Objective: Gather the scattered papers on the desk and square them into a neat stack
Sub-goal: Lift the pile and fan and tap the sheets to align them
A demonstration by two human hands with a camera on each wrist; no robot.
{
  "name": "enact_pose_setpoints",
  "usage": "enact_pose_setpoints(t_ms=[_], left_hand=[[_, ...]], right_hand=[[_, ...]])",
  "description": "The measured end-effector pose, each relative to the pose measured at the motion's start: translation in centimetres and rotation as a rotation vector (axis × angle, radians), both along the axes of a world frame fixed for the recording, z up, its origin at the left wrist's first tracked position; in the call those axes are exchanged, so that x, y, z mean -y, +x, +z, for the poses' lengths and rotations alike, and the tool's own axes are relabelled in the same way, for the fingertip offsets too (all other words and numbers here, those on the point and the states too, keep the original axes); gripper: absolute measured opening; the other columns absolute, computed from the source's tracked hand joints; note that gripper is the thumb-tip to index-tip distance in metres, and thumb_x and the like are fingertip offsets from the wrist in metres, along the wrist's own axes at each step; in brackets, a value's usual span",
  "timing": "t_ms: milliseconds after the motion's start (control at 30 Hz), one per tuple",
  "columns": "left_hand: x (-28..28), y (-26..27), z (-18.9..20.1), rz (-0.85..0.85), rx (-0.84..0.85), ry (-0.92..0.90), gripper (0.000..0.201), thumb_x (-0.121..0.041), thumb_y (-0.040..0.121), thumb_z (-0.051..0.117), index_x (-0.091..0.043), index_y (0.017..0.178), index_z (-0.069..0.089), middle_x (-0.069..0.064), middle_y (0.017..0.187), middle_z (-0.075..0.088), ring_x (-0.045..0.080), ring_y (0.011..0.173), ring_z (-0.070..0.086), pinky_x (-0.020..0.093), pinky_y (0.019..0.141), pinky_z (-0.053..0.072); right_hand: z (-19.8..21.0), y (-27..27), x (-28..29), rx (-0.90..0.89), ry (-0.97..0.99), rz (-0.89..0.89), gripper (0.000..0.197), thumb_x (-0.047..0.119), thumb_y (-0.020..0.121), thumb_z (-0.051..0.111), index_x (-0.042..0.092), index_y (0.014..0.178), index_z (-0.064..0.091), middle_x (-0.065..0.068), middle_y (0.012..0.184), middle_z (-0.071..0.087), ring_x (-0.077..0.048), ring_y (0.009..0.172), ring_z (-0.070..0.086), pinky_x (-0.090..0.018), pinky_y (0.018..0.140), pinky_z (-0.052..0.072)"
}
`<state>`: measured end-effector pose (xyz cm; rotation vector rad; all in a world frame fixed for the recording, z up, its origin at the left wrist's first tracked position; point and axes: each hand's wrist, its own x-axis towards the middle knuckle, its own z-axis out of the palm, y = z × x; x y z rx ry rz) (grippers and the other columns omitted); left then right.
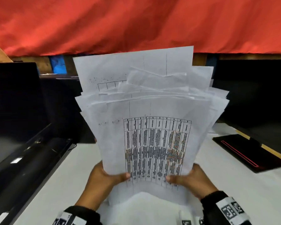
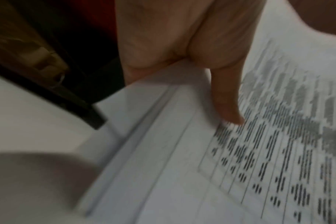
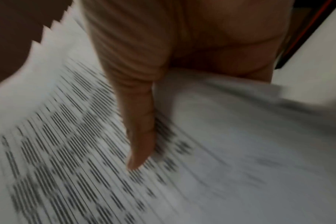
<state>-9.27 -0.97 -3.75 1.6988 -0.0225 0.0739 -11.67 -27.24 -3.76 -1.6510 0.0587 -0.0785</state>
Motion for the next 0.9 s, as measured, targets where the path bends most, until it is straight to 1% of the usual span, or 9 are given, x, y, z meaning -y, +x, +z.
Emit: enact_pose_setpoints(t_ms=[100, 167, 267, 367, 533, 633, 733, 833, 900], left_hand=[[0.5, -0.3, -1.3, 0.039, -0.030, 0.016, 0.028, -0.007, 0.066, 0.087, -0.016, 0.089, 0.073, -0.003, 0.085, 0.078, 0.022, 0.089, 0.073, 0.042, 0.084, 0.057], [1.3, -0.6, -0.4, 0.088, 0.075, 0.029, 0.018, -0.010, 0.076, 0.079, -0.024, 0.080, 0.069, -0.019, 0.072, 0.075, 0.011, 0.082, 0.071, 0.026, 0.070, 0.056], [2.1, -1.1, 1.8, 0.106, 0.204, 0.067, 0.023, -0.015, 0.082, 0.074, -0.033, 0.075, 0.063, -0.035, 0.062, 0.066, -0.007, 0.069, 0.065, 0.018, 0.062, 0.050], [2.1, -1.7, 2.0, 0.135, 0.222, 0.044, 0.021, -0.016, 0.079, 0.077, -0.033, 0.078, 0.064, -0.021, 0.070, 0.072, -0.006, 0.072, 0.067, 0.022, 0.066, 0.054], [2.2, -2.4, 1.3, 0.185, 0.203, -0.033, 0.024, -0.012, 0.078, 0.078, -0.031, 0.084, 0.065, -0.022, 0.075, 0.073, 0.002, 0.080, 0.069, 0.024, 0.071, 0.053], [2.7, -2.4, 2.5, 0.222, 0.243, -0.066, 0.023, -0.011, 0.080, 0.076, -0.032, 0.084, 0.066, -0.022, 0.074, 0.073, -0.004, 0.076, 0.070, 0.019, 0.067, 0.049], [2.4, -2.5, 4.1, 0.248, 0.308, -0.102, 0.025, -0.016, 0.074, 0.082, -0.029, 0.092, 0.068, -0.019, 0.080, 0.074, -0.007, 0.080, 0.069, 0.015, 0.068, 0.048], [2.1, -2.9, 5.2, 0.247, 0.346, -0.140, 0.051, -0.023, 0.063, 0.088, -0.025, 0.110, 0.068, -0.011, 0.098, 0.075, 0.001, 0.092, 0.070, 0.020, 0.078, 0.051], [2.6, -3.0, 6.0, 0.226, 0.376, -0.153, 0.049, -0.021, 0.061, 0.089, -0.025, 0.105, 0.069, -0.010, 0.097, 0.075, -0.001, 0.090, 0.070, 0.013, 0.076, 0.052]], right_hand=[[-2.0, 0.3, -0.6, -0.035, -0.145, -0.082, 0.024, 0.014, 0.067, 0.084, 0.022, 0.087, 0.073, 0.001, 0.095, 0.076, -0.005, 0.082, 0.072, -0.029, 0.080, 0.058], [-1.3, 0.7, -1.5, 0.025, -0.258, -0.152, 0.009, 0.021, 0.075, 0.078, 0.019, 0.083, 0.074, 0.004, 0.085, 0.076, -0.006, 0.077, 0.072, -0.034, 0.078, 0.059], [1.1, 0.2, -2.5, 0.167, -0.304, -0.184, 0.004, 0.021, 0.082, 0.072, 0.019, 0.084, 0.075, 0.009, 0.078, 0.075, -0.001, 0.072, 0.070, -0.021, 0.066, 0.056], [1.8, -0.5, -2.3, 0.187, -0.266, -0.150, 0.013, 0.019, 0.080, 0.075, 0.024, 0.091, 0.073, 0.012, 0.084, 0.075, 0.003, 0.076, 0.070, -0.011, 0.066, 0.052], [0.4, -1.5, -2.5, 0.128, -0.144, -0.141, 0.025, 0.004, 0.075, 0.078, 0.015, 0.097, 0.073, 0.009, 0.088, 0.077, -0.005, 0.082, 0.073, -0.023, 0.079, 0.056], [1.6, -1.9, -3.5, 0.199, -0.079, -0.166, 0.021, 0.002, 0.078, 0.074, 0.017, 0.093, 0.073, 0.010, 0.084, 0.077, -0.007, 0.080, 0.073, -0.016, 0.070, 0.055], [3.6, -2.8, -3.6, 0.293, -0.057, -0.206, 0.020, 0.007, 0.072, 0.080, 0.022, 0.083, 0.073, 0.015, 0.078, 0.076, 0.000, 0.074, 0.072, -0.007, 0.062, 0.051], [5.8, -3.9, -3.8, 0.333, 0.028, -0.218, 0.022, 0.008, 0.066, 0.084, 0.014, 0.076, 0.065, 0.016, 0.055, 0.069, 0.007, 0.056, 0.067, -0.003, 0.059, 0.050], [7.2, -4.5, -4.5, 0.357, 0.050, -0.250, 0.035, 0.006, 0.069, 0.081, 0.016, 0.061, 0.048, 0.015, 0.030, 0.048, 0.008, 0.031, 0.049, 0.000, 0.041, 0.038]])
